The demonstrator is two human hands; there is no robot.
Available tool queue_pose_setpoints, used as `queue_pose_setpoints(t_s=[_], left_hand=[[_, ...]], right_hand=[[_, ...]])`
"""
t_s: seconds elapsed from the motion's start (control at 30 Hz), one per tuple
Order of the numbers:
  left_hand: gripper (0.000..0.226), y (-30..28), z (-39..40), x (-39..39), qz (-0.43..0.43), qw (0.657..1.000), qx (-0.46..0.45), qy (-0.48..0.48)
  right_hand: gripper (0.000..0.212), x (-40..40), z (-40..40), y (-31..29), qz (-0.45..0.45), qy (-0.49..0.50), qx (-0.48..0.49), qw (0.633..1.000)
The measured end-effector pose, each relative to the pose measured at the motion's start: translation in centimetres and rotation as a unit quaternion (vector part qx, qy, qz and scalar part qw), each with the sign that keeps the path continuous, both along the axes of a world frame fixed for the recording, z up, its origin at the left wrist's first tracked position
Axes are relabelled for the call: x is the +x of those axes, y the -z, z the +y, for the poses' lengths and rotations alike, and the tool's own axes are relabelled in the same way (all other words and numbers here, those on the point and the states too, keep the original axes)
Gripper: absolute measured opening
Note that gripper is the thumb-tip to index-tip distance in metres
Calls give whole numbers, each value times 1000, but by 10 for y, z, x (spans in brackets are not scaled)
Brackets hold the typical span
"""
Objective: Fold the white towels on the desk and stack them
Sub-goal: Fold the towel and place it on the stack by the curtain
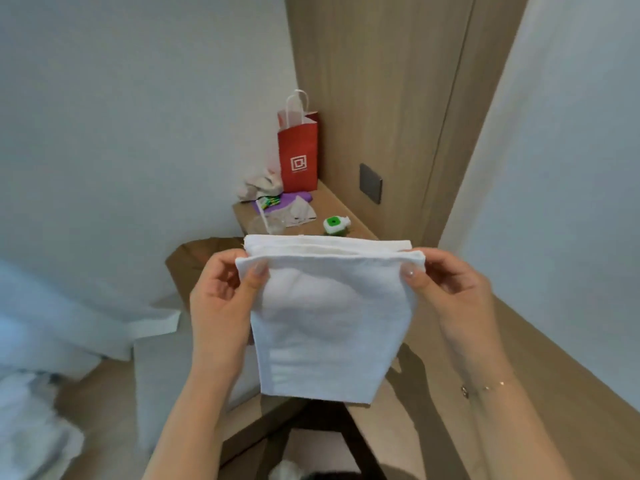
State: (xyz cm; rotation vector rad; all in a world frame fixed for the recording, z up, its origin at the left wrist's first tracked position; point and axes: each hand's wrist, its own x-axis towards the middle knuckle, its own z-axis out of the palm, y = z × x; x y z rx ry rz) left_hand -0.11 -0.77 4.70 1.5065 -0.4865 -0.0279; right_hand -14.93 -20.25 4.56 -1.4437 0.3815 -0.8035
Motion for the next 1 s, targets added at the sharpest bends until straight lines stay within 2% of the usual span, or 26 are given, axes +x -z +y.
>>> queue_pose_setpoints(t_s=[0.13,0.27,0.37,0.47,0.57,0.73,0.87,1.0], left_hand=[[23,0,61,10,7,998,-15,-62],[38,3,120,29,40,993,-46,-101],[53,10,175,52,80,987,-57,-126],[48,19,239,83,119,983,-41,-136],[59,33,310,113,150,981,-29,-121],[51,55,421,151,188,972,-52,-129],[28,67,497,171,196,965,-54,-167],[24,81,559,182,199,954,-79,-211]], right_hand=[[14,44,40,-7,-11,-91,0,996],[15,86,92,-9,6,-167,6,986],[14,121,142,-6,6,-186,15,982],[18,161,198,2,28,-202,13,979],[18,202,263,14,49,-209,25,976],[24,261,373,35,81,-218,36,972],[46,305,447,51,122,-278,55,951],[37,343,511,62,161,-331,61,928]])
